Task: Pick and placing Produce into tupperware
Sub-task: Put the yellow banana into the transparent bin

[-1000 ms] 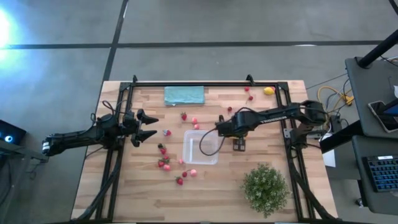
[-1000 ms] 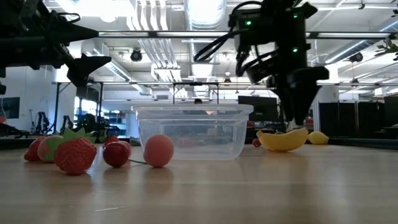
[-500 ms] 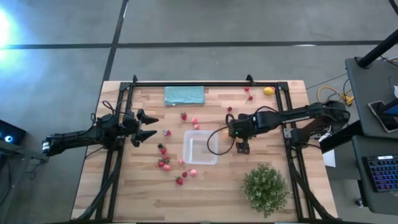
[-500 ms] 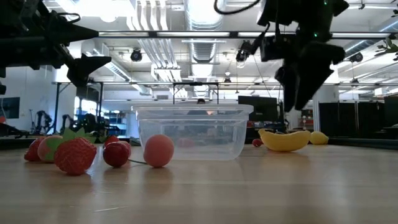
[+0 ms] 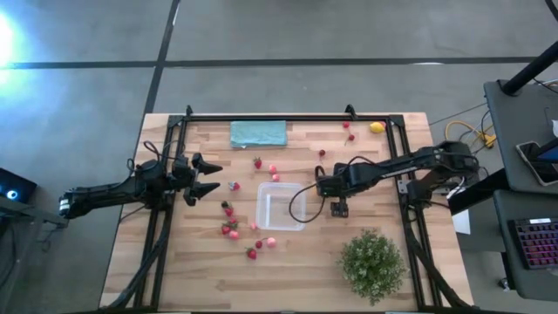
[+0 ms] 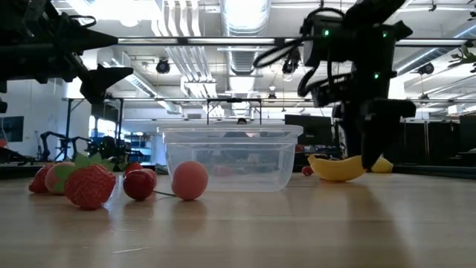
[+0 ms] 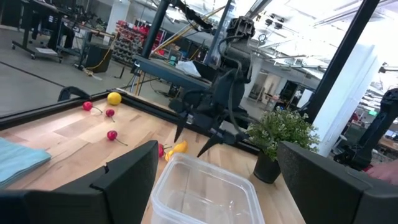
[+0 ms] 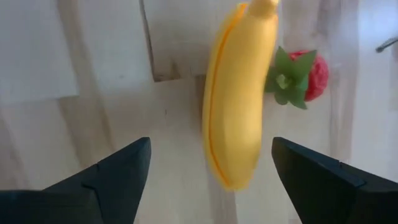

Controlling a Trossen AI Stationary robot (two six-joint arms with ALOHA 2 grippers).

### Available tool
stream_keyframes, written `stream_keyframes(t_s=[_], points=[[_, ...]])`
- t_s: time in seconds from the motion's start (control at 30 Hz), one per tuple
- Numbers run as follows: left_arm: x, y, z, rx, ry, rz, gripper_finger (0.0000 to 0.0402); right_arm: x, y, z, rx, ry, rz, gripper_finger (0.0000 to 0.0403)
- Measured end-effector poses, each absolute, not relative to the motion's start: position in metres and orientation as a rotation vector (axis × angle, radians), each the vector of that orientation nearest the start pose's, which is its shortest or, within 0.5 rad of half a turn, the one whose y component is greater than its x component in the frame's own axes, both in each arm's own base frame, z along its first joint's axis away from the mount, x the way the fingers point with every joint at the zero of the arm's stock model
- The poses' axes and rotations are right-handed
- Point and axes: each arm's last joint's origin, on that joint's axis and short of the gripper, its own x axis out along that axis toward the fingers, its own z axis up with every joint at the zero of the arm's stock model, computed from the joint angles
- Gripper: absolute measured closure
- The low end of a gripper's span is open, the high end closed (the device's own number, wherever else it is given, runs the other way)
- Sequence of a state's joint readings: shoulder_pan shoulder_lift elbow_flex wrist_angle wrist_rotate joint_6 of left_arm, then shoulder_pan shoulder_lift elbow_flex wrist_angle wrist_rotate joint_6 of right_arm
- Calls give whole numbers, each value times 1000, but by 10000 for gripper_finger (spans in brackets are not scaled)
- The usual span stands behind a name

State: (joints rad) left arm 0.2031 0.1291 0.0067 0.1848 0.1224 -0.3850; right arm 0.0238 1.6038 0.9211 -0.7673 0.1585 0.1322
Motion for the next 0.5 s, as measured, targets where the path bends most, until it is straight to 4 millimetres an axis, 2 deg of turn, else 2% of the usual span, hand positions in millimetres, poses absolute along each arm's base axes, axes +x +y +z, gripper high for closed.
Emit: stream_keyframes(t_s=[0.23,0.5], points=[[104,18,173,-374,-76,68,88,277,2,142,-13,1495,-225,78],[104,18,173,-375,-76,68,88,283,-4,148,0,1447,-249,82]])
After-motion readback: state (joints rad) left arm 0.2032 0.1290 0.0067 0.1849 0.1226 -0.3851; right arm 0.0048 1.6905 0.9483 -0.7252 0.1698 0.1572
